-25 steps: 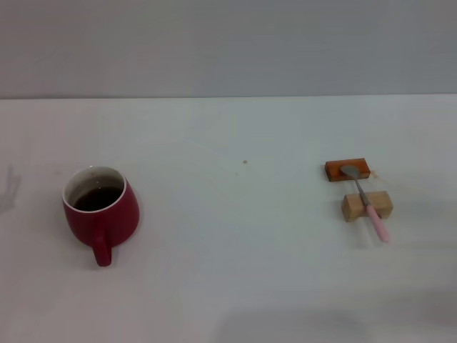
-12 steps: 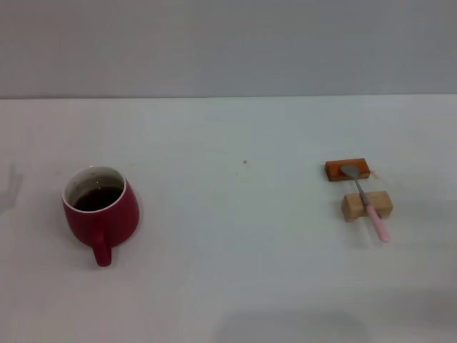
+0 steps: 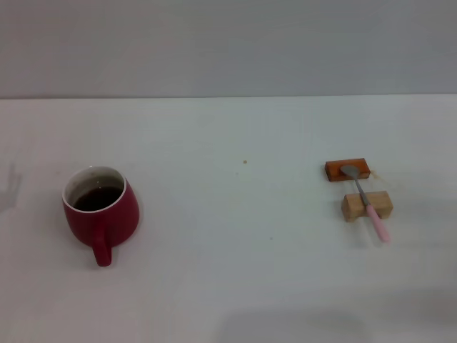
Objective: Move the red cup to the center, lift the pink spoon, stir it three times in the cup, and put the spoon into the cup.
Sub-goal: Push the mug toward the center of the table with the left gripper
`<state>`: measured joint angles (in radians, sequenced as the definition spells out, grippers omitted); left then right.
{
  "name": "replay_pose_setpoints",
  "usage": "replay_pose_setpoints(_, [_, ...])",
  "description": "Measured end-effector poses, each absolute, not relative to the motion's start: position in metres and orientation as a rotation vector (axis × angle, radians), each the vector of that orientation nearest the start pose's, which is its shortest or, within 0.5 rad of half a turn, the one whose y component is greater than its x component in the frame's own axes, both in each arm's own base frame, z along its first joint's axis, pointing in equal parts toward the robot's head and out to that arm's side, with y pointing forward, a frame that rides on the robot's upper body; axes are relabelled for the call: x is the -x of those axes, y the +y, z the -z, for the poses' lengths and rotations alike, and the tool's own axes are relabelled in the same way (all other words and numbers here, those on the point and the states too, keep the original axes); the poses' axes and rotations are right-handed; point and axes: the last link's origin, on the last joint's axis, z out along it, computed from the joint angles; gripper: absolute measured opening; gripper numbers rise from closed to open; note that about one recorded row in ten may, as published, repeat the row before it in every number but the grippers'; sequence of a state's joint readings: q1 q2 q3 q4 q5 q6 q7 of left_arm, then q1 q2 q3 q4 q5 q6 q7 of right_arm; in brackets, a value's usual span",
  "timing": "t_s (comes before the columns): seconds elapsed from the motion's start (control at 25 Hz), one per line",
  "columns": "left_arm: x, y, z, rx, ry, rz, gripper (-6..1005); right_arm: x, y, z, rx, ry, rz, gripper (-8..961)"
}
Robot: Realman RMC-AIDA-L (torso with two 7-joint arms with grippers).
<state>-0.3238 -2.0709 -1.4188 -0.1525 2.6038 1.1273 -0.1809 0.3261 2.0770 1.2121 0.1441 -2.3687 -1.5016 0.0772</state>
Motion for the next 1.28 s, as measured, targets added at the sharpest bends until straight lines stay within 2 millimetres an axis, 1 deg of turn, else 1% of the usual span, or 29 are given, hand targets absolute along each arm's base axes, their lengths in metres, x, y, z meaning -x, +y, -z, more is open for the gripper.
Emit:
replay_pose_setpoints(0.12, [0.391, 0.299, -0.034, 1.283, -0.683, 0.598, 810, -0.351, 0.288, -0.060, 1.177, 0.342, -0.753, 667])
replay_pose_setpoints(0.48, [0.396, 0.298, -0.032, 1.292, -0.704, 0.569, 646, -0.351, 0.287, -0.060, 1.175, 0.341, -0.750, 667])
replay_pose_setpoints(0.76, [0.396, 0.297, -0.030, 1.319, -0.662, 0.506, 412, -0.353, 0.285, -0.061, 1.170, 0.344, -0.747, 666])
replay_pose_setpoints(0.8, [0.396, 0.297, -0.030, 1.319, -0.662, 0.506, 306, -0.354, 0.284, -0.061, 1.170, 0.344, -0.746, 666])
replay_pose_setpoints(0.84, [0.394, 0.296, -0.023, 1.394, -0.587, 0.422, 199, -0.354, 0.284, -0.061, 1.169, 0.343, -0.746, 666])
replay_pose_setpoints(0.88, [0.394, 0.294, -0.019, 1.437, -0.550, 0.377, 93, -0.354, 0.284, -0.061, 1.169, 0.342, -0.746, 666])
replay_pose_setpoints(0.92, [0.394, 0.294, -0.019, 1.437, -0.550, 0.377, 84, -0.354, 0.284, -0.062, 1.169, 0.341, -0.746, 666])
replay_pose_setpoints(1.04, [0.393, 0.291, -0.010, 1.521, -0.459, 0.274, 58, -0.354, 0.282, -0.062, 1.166, 0.335, -0.747, 666])
replay_pose_setpoints(1.28, [0.391, 0.290, -0.001, 1.592, -0.366, 0.187, 7, -0.353, 0.282, -0.063, 1.165, 0.332, -0.748, 666])
